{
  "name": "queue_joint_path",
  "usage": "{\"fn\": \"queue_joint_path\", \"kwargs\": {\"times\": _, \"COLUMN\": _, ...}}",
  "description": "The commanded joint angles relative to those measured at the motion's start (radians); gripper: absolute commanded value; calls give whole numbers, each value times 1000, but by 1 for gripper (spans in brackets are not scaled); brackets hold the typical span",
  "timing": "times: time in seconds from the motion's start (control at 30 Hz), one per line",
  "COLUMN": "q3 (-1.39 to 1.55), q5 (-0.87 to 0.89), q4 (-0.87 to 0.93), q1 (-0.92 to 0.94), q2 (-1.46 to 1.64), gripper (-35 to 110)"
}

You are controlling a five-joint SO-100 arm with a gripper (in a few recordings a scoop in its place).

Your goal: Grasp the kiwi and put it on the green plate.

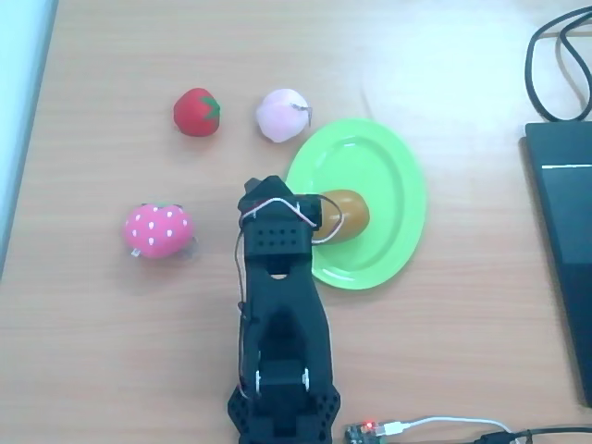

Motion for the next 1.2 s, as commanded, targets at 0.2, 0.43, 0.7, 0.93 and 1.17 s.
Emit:
{"fn": "queue_joint_path", "kwargs": {"times": 0.2, "q3": -132, "q5": 48, "q4": 18, "q1": -83, "q2": 20, "gripper": -8}}
{"fn": "queue_joint_path", "kwargs": {"times": 0.43, "q3": -126, "q5": 89, "q4": -51, "q1": -100, "q2": 78, "gripper": -8}}
{"fn": "queue_joint_path", "kwargs": {"times": 0.7, "q3": -12, "q5": 213, "q4": -64, "q1": -224, "q2": 207, "gripper": -8}}
{"fn": "queue_joint_path", "kwargs": {"times": 0.93, "q3": 201, "q5": 336, "q4": -146, "q1": -183, "q2": 403, "gripper": -8}}
{"fn": "queue_joint_path", "kwargs": {"times": 1.17, "q3": 371, "q5": 640, "q4": -206, "q1": -124, "q2": 563, "gripper": -8}}
